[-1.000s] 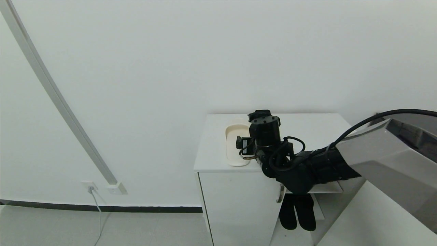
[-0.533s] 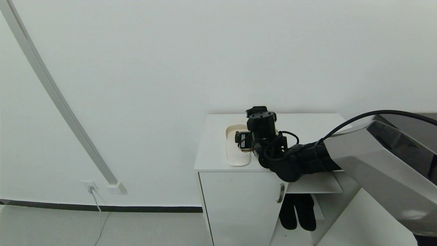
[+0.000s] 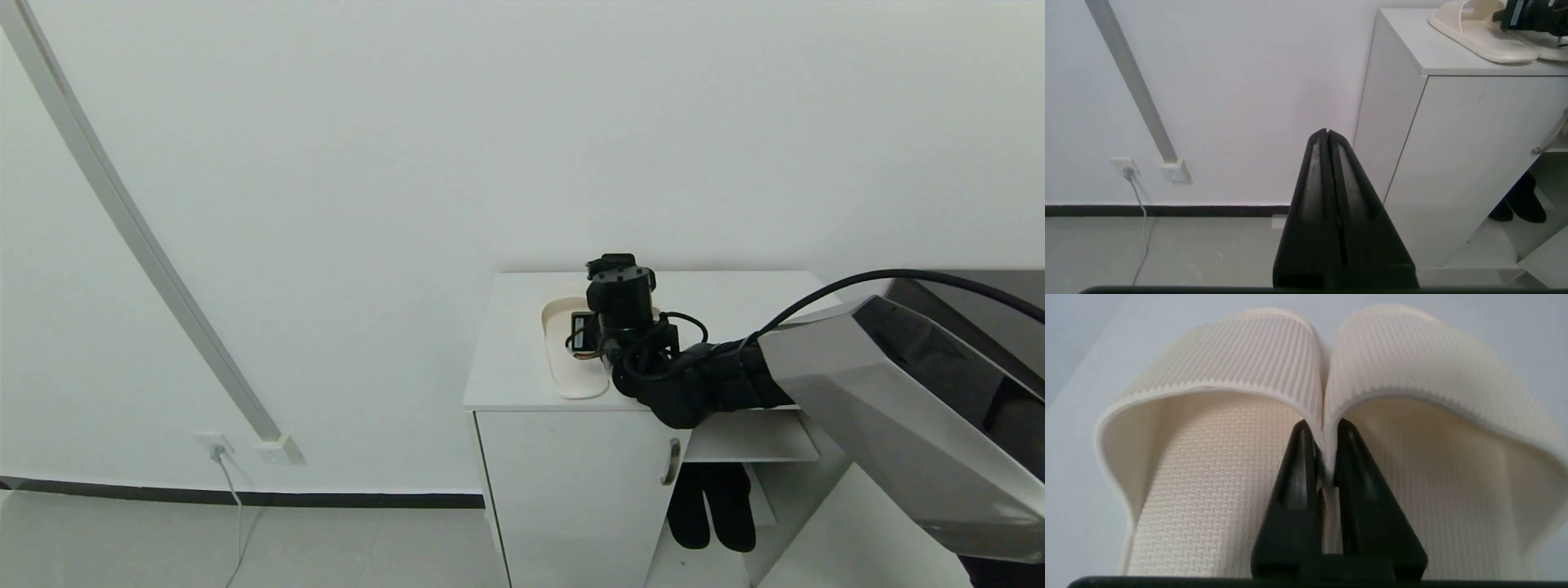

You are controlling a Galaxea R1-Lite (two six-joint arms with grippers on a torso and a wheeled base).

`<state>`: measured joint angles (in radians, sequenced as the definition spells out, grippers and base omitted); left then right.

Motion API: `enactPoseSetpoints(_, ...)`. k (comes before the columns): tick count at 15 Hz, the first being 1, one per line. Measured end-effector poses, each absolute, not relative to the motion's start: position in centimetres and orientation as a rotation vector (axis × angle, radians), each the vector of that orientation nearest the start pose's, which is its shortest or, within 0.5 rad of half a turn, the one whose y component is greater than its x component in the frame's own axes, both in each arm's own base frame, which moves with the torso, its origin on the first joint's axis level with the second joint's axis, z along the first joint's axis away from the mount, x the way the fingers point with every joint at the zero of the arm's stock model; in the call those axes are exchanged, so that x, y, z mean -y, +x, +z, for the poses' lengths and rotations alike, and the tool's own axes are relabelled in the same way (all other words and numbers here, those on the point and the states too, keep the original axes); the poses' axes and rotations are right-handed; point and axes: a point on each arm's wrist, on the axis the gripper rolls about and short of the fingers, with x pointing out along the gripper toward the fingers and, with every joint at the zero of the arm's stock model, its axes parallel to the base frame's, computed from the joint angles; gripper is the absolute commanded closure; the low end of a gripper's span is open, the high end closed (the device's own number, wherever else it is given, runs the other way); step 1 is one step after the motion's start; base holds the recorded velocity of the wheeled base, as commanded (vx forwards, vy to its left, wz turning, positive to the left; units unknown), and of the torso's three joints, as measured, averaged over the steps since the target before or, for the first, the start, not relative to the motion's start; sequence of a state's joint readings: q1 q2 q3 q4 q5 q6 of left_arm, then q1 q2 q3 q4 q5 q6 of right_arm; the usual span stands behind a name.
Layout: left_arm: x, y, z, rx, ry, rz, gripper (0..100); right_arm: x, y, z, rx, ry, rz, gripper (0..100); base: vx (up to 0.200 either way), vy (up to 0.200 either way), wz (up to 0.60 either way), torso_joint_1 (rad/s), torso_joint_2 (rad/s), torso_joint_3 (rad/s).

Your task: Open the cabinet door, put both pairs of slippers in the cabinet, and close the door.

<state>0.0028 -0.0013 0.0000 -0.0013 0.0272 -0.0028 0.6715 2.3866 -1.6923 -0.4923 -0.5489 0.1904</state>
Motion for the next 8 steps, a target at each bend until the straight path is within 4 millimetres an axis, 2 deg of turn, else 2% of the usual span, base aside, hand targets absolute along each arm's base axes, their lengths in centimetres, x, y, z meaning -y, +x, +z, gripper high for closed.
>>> enactPoseSetpoints(4, -0.1, -2.3, 7.6, 0.003, -0.003, 0.030, 100, -30.1, 39.1, 13.6, -0.178, 0.072, 0.109, 100, 0.000, 0.000, 0.00, 0.000, 0.00, 0.000)
enactPoseSetpoints(8, -0.1, -2.3, 7.6, 0.003, -0.004, 0.030, 100, -29.5, 35.1, 16.6, -0.178, 0.060, 0.165, 100, 0.000, 0.000, 0.00, 0.000, 0.00, 0.000)
